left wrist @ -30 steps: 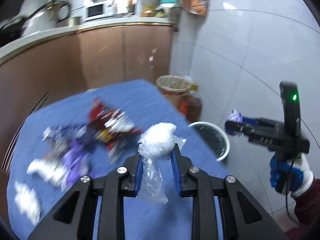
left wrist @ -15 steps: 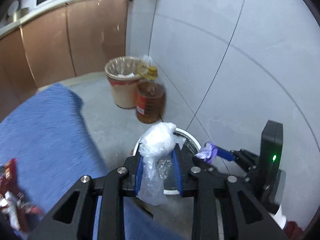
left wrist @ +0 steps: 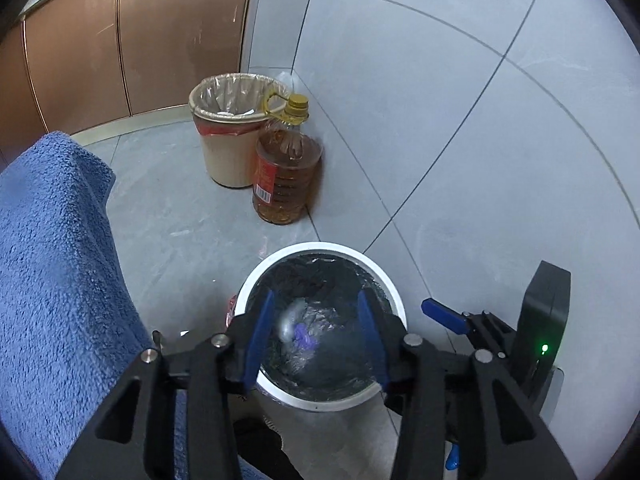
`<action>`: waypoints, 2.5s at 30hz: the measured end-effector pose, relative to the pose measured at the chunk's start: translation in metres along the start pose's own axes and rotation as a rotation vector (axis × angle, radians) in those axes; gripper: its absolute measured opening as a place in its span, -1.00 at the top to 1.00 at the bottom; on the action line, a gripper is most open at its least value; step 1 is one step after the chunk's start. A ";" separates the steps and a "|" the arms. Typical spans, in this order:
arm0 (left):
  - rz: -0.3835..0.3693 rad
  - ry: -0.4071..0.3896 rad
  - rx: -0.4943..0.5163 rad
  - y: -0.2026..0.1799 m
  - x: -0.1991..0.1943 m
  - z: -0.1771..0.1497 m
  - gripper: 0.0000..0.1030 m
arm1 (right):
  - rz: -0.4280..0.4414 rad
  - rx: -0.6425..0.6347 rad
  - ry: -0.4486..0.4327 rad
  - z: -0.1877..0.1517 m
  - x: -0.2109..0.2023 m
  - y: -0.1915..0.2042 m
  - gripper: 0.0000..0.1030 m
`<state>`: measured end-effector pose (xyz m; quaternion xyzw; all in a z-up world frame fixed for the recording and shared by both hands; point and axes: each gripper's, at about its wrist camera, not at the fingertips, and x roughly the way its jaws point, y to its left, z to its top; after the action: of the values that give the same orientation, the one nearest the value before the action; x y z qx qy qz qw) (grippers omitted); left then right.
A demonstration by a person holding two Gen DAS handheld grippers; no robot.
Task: Collect trash
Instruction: 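Carry both items to the floor bin and open both tools to drop them, then move both tools back over the trash pile on the towel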
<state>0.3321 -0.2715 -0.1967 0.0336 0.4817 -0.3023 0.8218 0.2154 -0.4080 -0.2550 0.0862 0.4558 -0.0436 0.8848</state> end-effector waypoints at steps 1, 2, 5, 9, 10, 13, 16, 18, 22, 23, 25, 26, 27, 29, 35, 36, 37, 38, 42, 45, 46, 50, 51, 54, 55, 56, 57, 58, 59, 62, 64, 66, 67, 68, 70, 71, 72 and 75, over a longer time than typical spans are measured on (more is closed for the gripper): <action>0.000 -0.010 -0.002 0.000 -0.003 0.000 0.19 | -0.001 0.001 -0.004 0.003 0.000 0.001 -0.34; 0.001 -0.023 -0.002 -0.001 -0.010 -0.002 0.19 | -0.004 0.002 -0.010 0.005 -0.004 0.001 -0.34; -0.007 -0.084 -0.002 -0.004 -0.041 -0.008 0.19 | -0.005 0.001 -0.041 0.008 -0.021 0.008 -0.34; -0.005 -0.173 0.006 -0.007 -0.086 -0.015 0.19 | 0.016 -0.018 -0.108 0.013 -0.057 0.024 -0.36; -0.004 -0.191 0.005 -0.008 -0.096 -0.018 0.19 | 0.022 -0.027 -0.127 0.015 -0.066 0.029 -0.36; -0.001 -0.242 -0.012 -0.006 -0.135 -0.028 0.19 | 0.035 -0.059 -0.196 0.019 -0.103 0.047 -0.37; 0.031 -0.298 -0.023 -0.004 -0.173 -0.039 0.19 | 0.053 -0.085 -0.262 0.022 -0.137 0.065 -0.42; 0.058 -0.342 -0.031 0.000 -0.202 -0.049 0.19 | 0.066 -0.110 -0.307 0.022 -0.163 0.078 -0.43; 0.118 -0.422 -0.047 0.008 -0.256 -0.068 -0.18 | 0.100 -0.156 -0.388 0.021 -0.212 0.102 -0.46; 0.130 -0.443 -0.052 0.010 -0.267 -0.073 -0.19 | 0.109 -0.166 -0.405 0.022 -0.221 0.107 -0.47; 0.160 -0.484 -0.064 0.014 -0.292 -0.083 -0.21 | 0.123 -0.188 -0.436 0.021 -0.240 0.118 -0.47; 0.169 -0.499 -0.071 0.017 -0.302 -0.087 -0.21 | 0.135 -0.199 -0.452 0.020 -0.251 0.124 -0.47; 0.178 -0.517 -0.081 0.020 -0.316 -0.094 -0.21 | 0.146 -0.208 -0.464 0.019 -0.260 0.128 -0.47; 0.193 -0.542 -0.094 0.024 -0.333 -0.103 -0.23 | 0.165 -0.228 -0.490 0.015 -0.277 0.140 -0.47; 0.261 -0.616 -0.120 0.033 -0.388 -0.139 -0.29 | 0.203 -0.289 -0.544 0.003 -0.319 0.170 -0.50; 0.269 -0.623 -0.124 0.035 -0.394 -0.144 -0.29 | 0.212 -0.297 -0.551 0.000 -0.325 0.174 -0.51; 0.278 -0.630 -0.128 0.037 -0.401 -0.150 -0.29 | 0.219 -0.306 -0.558 -0.002 -0.330 0.178 -0.52; 0.288 -0.636 -0.133 0.038 -0.405 -0.154 -0.29 | 0.225 -0.316 -0.566 -0.005 -0.337 0.183 -0.52; 0.323 -0.660 -0.162 0.053 -0.428 -0.180 -0.29 | 0.250 -0.354 -0.585 -0.016 -0.358 0.199 -0.54; 0.356 -0.671 -0.180 0.066 -0.444 -0.196 -0.29 | 0.276 -0.378 -0.593 -0.022 -0.369 0.209 -0.54; 0.366 -0.673 -0.184 0.070 -0.449 -0.203 -0.29 | 0.284 -0.385 -0.595 -0.023 -0.372 0.212 -0.54; 0.418 -0.671 -0.227 0.094 -0.462 -0.223 -0.29 | 0.313 -0.400 -0.591 -0.025 -0.376 0.222 -0.54; 0.433 -0.667 -0.244 0.103 -0.464 -0.227 -0.29 | 0.319 -0.401 -0.585 -0.025 -0.375 0.225 -0.54; 0.458 -0.655 -0.281 0.123 -0.468 -0.239 -0.29 | 0.338 -0.403 -0.562 -0.022 -0.367 0.233 -0.54; 0.463 -0.651 -0.292 0.129 -0.467 -0.240 -0.29 | 0.341 -0.405 -0.554 -0.022 -0.365 0.235 -0.54; 0.465 -0.646 -0.305 0.136 -0.467 -0.244 -0.29 | 0.345 -0.410 -0.544 -0.022 -0.361 0.239 -0.54; 0.467 -0.641 -0.317 0.142 -0.465 -0.246 -0.29 | 0.348 -0.416 -0.534 -0.021 -0.356 0.242 -0.54; 0.466 -0.635 -0.328 0.148 -0.463 -0.248 -0.29 | 0.353 -0.422 -0.524 -0.021 -0.351 0.245 -0.54; 0.463 -0.625 -0.337 0.154 -0.459 -0.249 -0.29 | 0.357 -0.426 -0.514 -0.021 -0.347 0.247 -0.54; 0.445 -0.592 -0.353 0.164 -0.443 -0.245 -0.29 | 0.368 -0.437 -0.475 -0.019 -0.329 0.254 -0.54; 0.429 -0.556 -0.357 0.171 -0.424 -0.246 -0.29 | 0.372 -0.438 -0.448 -0.016 -0.315 0.257 -0.54; 0.407 -0.517 -0.355 0.175 -0.404 -0.250 -0.29 | 0.374 -0.434 -0.417 -0.013 -0.298 0.259 -0.54; 0.397 -0.495 -0.349 0.175 -0.392 -0.250 -0.29 | 0.374 -0.431 -0.398 -0.012 -0.289 0.260 -0.54; 0.391 -0.479 -0.343 0.175 -0.382 -0.252 -0.29 | 0.374 -0.429 -0.384 -0.011 -0.281 0.261 -0.54; 0.371 -0.438 -0.329 0.176 -0.359 -0.255 -0.29 | 0.376 -0.428 -0.353 -0.010 -0.264 0.262 -0.54; 0.362 -0.423 -0.324 0.176 -0.350 -0.256 -0.29 | 0.378 -0.429 -0.335 -0.010 -0.255 0.263 -0.54; 0.351 -0.404 -0.316 0.176 -0.338 -0.258 -0.29 | 0.380 -0.430 -0.320 -0.010 -0.247 0.264 -0.54; 0.353 -0.372 -0.297 0.175 -0.316 -0.260 -0.27 | 0.392 -0.435 -0.272 -0.008 -0.221 0.267 -0.54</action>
<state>0.1121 0.1078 -0.1203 -0.0597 0.3484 -0.0817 0.9319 0.1222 -0.1451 -0.0494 -0.0254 0.3068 0.2150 0.9268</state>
